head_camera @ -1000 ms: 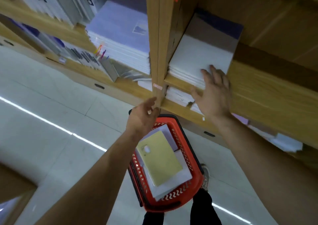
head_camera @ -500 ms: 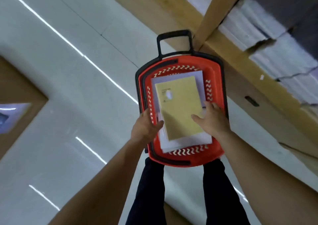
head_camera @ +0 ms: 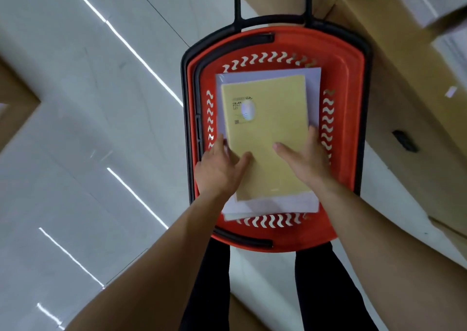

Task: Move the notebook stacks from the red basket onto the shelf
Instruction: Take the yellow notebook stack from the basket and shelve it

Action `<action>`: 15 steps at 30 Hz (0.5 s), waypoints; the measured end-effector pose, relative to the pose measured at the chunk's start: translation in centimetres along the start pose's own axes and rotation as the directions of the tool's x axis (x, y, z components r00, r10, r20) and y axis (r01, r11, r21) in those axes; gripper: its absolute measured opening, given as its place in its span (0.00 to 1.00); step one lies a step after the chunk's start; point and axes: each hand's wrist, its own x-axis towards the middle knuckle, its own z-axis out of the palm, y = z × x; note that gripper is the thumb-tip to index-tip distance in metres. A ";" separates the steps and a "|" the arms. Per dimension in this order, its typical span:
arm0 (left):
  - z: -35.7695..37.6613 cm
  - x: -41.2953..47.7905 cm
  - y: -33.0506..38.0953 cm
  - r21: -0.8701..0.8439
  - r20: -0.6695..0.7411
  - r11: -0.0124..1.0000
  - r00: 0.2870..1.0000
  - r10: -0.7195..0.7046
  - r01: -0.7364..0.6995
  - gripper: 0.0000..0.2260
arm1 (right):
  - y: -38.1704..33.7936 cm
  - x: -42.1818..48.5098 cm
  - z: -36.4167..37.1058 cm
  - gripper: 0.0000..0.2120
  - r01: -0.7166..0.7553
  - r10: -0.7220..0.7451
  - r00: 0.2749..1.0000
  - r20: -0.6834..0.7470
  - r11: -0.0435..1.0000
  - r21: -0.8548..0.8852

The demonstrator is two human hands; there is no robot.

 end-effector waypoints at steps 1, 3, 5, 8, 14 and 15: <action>0.2 0.0 0.0 0.009 0.002 1.000 1.000 -0.010 0.010 0.37 | 0.1 0.1 0.1 0.46 -0.001 0.001 1.000 -0.004 1.000 0.025; 0.5 0.1 0.3 0.022 0.009 1.000 1.000 -0.011 0.011 0.35 | 0.1 0.3 0.1 0.45 -0.015 0.015 1.000 -0.012 0.997 0.073; 1.0 0.1 0.8 -0.058 0.032 0.998 0.999 -0.005 0.007 0.35 | 0.1 0.5 0.2 0.43 -0.027 0.028 1.000 -0.006 0.992 0.127; 1.4 0.2 1.1 -0.333 0.097 0.941 0.995 -0.021 0.052 0.38 | 0.4 0.9 0.1 0.42 -0.039 0.040 0.999 -0.004 0.984 0.174; 1.2 1.1 0.8 -0.398 0.092 0.914 0.995 -0.042 0.076 0.37 | 0.6 1.7 -0.4 0.46 -0.062 0.051 0.997 0.060 0.977 0.206; 1.2 1.2 0.9 -0.412 0.099 0.906 0.993 -0.055 0.092 0.36 | 0.5 1.8 -0.4 0.44 -0.055 0.040 0.997 0.072 0.977 0.207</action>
